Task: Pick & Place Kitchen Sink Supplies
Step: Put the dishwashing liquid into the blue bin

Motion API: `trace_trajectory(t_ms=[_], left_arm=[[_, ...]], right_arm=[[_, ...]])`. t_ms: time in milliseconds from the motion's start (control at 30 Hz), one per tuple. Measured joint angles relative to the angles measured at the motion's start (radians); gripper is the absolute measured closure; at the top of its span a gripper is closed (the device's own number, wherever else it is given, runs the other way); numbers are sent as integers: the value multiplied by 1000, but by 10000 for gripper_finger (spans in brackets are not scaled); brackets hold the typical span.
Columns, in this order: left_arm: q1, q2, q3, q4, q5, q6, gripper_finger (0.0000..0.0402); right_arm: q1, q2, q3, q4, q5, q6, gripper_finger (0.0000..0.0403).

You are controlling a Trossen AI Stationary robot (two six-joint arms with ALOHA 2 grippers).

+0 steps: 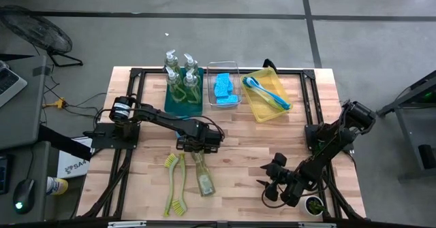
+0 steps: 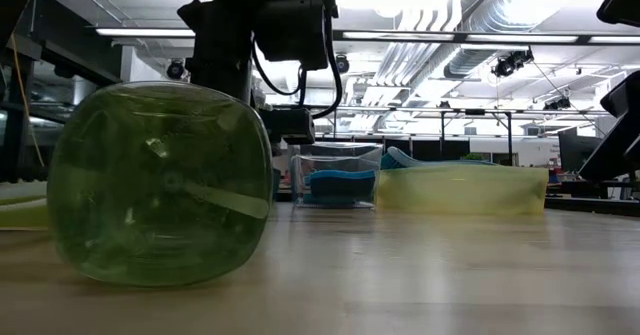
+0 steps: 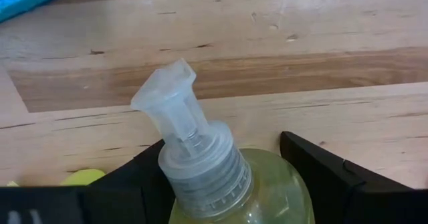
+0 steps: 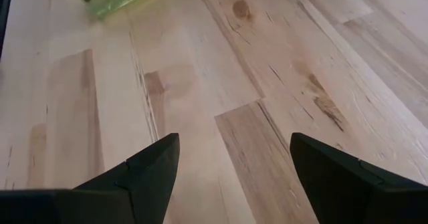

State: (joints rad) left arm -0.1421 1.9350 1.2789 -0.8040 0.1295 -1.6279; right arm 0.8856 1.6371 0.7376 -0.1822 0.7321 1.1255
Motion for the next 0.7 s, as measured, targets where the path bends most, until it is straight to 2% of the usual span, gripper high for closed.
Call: trace_trajectory(t_ms=[300, 367, 467, 567, 633, 700], left_arm=[[0, 0, 0, -1, -5, 8, 171], [0, 0, 1, 1, -9, 8, 145], [7, 1, 3, 2, -10, 2, 79], [26, 3, 0, -3, 69, -20, 22], [37, 3, -1, -3, 144, -28, 14], [36, 4, -1, -1, 184, -39, 26]], right_arm=[[0, 0, 0, 0, -6, 0, 124], [0, 0, 0, 0, -6, 0, 124], [0, 0, 0, 0, -5, 0, 124], [0, 0, 0, 0, -6, 0, 124], [0, 0, 0, 0, -5, 0, 124], [0, 0, 0, 0, -5, 0, 124]])
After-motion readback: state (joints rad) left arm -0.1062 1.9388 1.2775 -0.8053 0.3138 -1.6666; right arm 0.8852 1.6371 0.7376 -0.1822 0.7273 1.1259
